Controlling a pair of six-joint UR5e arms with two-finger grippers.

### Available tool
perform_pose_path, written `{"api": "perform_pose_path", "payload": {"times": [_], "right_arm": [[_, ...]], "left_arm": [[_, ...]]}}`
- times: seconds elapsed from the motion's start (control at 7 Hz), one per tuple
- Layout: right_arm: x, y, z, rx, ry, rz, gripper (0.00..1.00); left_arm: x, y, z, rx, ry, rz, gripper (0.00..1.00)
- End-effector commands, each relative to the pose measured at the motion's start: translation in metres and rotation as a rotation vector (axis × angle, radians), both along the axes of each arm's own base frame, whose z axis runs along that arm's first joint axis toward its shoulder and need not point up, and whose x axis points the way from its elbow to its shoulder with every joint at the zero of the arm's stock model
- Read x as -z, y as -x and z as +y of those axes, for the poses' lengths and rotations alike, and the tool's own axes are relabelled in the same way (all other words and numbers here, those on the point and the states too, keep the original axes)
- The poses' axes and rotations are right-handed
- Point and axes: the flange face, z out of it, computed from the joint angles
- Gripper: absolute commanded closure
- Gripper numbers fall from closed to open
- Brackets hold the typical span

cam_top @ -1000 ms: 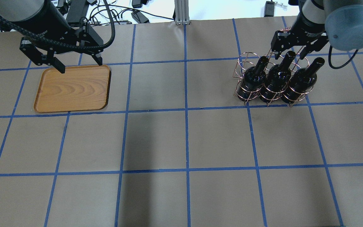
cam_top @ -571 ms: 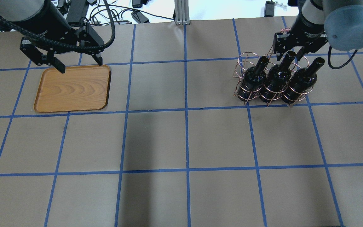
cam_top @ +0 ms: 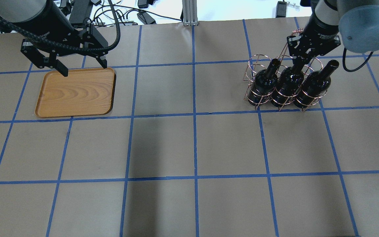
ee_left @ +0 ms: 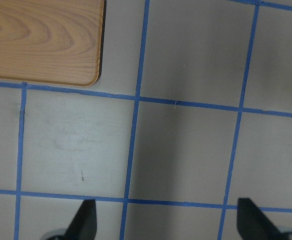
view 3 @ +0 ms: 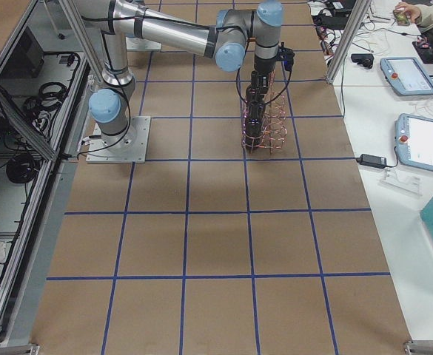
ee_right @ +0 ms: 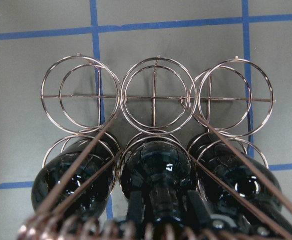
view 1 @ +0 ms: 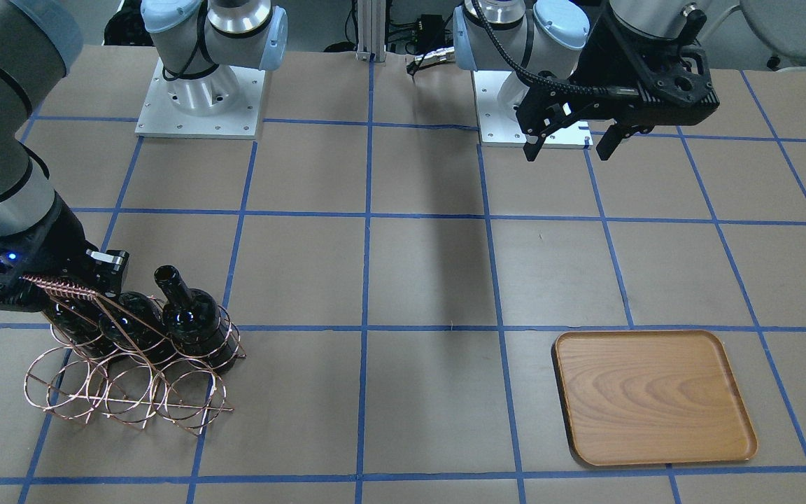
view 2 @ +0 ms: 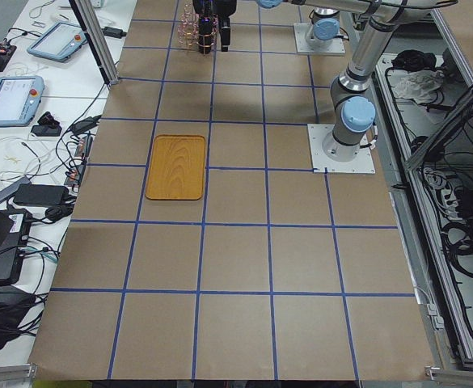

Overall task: Take wine from basket and place on tray
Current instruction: 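Lower the right gripper and close it on the middle bottle's neck, then lift the dark wine bottle up out of the rack with the right gripper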

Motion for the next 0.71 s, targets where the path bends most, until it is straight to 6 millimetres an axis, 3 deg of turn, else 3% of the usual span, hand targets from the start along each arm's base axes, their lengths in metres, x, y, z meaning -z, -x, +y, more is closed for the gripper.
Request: {"api": "perform_pose_path", "payload": {"times": [0.0, 0.14, 0.29, 0.57], "right_arm": [[-0.058, -0.024, 0.01, -0.037, 0.056, 0.025, 0.73], [-0.1, -0.027, 0.023, -0.035, 0.036, 0.019, 0.73], [-0.14, -0.029, 0.049, -0.035, 0.022, 0.019, 0.73], [-0.185, -0.032, 0.092, -0.03, 0.044, 0.022, 0.73]], "left_arm": [[0.0, 0.0, 0.0, 0.0, -0.001, 0.0, 0.0], [0.0, 0.0, 0.0, 0.0, -0.001, 0.0, 0.0], [0.0, 0.0, 0.0, 0.0, 0.0, 0.0, 0.0], [0.0, 0.0, 0.0, 0.0, 0.0, 0.0, 0.0]]}}
